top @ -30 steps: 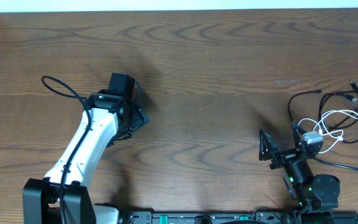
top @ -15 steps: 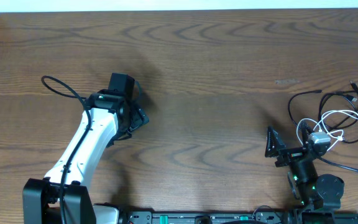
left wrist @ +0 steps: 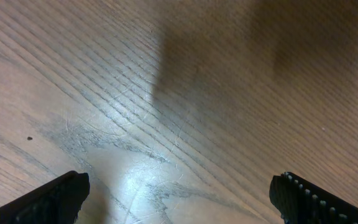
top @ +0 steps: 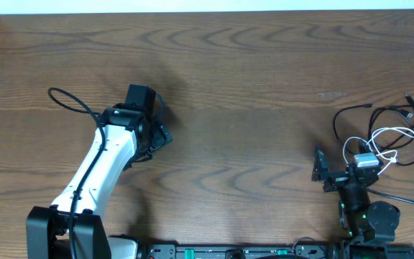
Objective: Untangle cables
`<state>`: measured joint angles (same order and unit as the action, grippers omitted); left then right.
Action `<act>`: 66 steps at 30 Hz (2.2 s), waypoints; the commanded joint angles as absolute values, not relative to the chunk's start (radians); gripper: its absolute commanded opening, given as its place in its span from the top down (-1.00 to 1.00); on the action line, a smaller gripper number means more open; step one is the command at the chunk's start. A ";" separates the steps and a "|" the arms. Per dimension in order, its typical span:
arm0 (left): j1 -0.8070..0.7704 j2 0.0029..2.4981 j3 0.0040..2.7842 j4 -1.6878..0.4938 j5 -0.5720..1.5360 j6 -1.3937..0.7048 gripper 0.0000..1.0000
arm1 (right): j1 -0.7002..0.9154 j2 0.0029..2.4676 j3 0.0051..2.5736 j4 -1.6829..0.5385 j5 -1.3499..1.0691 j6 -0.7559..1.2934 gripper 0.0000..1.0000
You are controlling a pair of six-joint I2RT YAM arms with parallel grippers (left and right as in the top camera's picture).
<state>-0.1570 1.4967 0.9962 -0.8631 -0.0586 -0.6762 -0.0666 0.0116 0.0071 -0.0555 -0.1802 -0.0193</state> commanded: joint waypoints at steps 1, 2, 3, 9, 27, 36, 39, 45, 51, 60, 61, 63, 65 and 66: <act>-0.153 1.496 1.000 -0.867 -0.072 -0.667 -0.96 | -0.084 0.005 0.006 -0.064 -0.113 -0.106 -0.98; -0.153 1.496 1.000 -0.867 -0.072 -0.667 -0.96 | -0.087 0.005 0.006 -0.064 -0.111 -0.106 -0.99; -0.153 1.496 1.000 -0.867 -0.072 -0.667 -0.96 | -0.089 0.005 0.006 -0.064 -0.111 -0.106 -0.99; -0.153 1.496 1.000 -0.867 -0.072 -0.667 -0.96 | -0.091 0.005 0.006 -0.064 -0.111 -0.106 -0.99; -0.153 1.496 1.000 -0.867 -0.072 -0.667 -0.96 | -0.118 0.005 0.006 -0.064 -0.054 -0.105 -0.98; -0.153 1.496 1.000 -0.867 -0.072 -0.667 -0.96 | -0.112 0.005 0.006 -0.056 0.160 0.040 -0.99; -0.153 1.496 1.000 -0.867 -0.072 -0.667 -0.96 | -0.089 0.005 0.006 -0.056 0.174 0.040 -0.99; -0.153 1.496 1.000 -0.867 -0.072 -0.667 -0.96 | -0.057 0.005 0.006 -0.060 0.130 0.041 -0.99; -0.153 1.496 1.000 -0.867 -0.072 -0.667 -0.96 | -0.063 0.005 0.005 -0.070 0.039 0.113 -0.99; -0.153 1.496 1.000 -0.867 -0.072 -0.667 -0.96 | -0.057 0.005 0.005 -0.071 0.035 0.141 -0.98; -0.153 1.496 1.000 -0.867 -0.072 -0.667 -0.96 | -0.057 0.005 0.005 -0.071 0.035 0.141 -0.99; -0.153 1.496 1.000 -0.867 -0.072 -0.667 -0.96 | -0.058 0.005 0.005 -0.071 0.035 0.141 -0.99; -0.153 1.496 1.000 -0.867 -0.072 -0.667 -0.96 | -0.058 0.005 0.005 -0.071 0.035 0.141 -0.99; -0.153 1.496 1.000 -0.867 -0.072 -0.667 -0.96 | -0.058 0.005 0.005 -0.070 0.035 0.141 -0.99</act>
<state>-0.1570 1.4967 0.9962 -0.8631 -0.0586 -0.6762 -0.0631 0.0116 0.0071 -0.0666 0.0437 0.1265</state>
